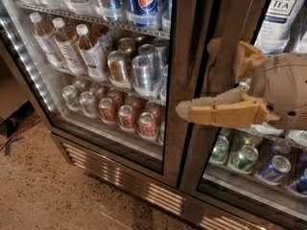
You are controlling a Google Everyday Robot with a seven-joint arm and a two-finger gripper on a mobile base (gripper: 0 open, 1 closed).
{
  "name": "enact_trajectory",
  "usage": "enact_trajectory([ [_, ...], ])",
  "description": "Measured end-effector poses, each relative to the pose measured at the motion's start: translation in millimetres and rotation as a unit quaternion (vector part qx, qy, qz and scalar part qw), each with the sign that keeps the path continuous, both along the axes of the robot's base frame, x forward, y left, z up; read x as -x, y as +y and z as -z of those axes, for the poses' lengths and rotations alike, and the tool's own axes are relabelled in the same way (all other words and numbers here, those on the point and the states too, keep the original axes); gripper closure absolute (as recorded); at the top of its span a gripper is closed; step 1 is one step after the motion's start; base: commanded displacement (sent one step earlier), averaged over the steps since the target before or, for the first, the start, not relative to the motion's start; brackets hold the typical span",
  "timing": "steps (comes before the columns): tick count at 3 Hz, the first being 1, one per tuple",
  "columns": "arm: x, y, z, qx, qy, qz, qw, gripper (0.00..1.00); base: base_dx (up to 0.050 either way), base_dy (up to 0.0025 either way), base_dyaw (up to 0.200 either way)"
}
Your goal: Open right fridge door
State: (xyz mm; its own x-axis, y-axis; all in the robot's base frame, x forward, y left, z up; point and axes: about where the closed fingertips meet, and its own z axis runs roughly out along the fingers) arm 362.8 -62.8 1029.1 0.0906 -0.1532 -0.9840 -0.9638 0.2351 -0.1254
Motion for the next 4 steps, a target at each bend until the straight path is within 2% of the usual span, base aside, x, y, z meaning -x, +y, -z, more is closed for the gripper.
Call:
enact_trajectory([
  [2,0.0,0.0,0.0,0.0,0.0,0.0,1.0,0.88,0.0,0.0,0.0],
  [3,0.0,0.1,-0.1,0.0,0.0,0.0,1.0,1.0,0.0,0.0,0.0],
  [4,0.1,0.2,-0.1,0.0,0.0,0.0,1.0,1.0,-0.05,0.0,0.0],
])
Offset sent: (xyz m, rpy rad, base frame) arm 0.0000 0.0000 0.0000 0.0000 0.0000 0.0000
